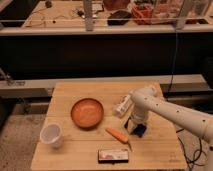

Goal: Place the white sponge in the ceramic cup

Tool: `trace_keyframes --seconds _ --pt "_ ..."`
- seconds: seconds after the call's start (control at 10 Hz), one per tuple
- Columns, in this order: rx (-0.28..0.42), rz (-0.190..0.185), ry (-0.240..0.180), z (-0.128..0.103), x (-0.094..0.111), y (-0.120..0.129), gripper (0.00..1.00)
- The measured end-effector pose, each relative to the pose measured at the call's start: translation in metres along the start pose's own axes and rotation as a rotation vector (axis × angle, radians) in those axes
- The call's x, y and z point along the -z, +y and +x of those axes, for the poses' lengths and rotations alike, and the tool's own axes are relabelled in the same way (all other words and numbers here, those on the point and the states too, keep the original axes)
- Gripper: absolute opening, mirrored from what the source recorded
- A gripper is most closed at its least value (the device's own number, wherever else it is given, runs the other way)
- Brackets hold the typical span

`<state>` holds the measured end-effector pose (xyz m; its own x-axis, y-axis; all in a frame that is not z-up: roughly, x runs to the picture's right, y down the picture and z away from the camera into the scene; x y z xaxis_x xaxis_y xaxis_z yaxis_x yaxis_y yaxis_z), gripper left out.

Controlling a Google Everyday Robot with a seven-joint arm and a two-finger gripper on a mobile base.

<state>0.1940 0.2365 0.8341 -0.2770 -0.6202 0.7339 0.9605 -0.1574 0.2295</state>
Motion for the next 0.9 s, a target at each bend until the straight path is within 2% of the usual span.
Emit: trace_keyframes --seconds 0.1,0.3,0.7,0.9 --pt "0.000 0.000 -0.001 0.000 0.000 0.000 0.05" --pt "0.002 0.008 0.000 0.000 0.001 0.002 0.02" --pt "0.015 0.008 -0.003 -0.002 0.009 0.003 0.01" --pt "0.030 0.008 -0.001 -0.003 0.022 0.000 0.01"
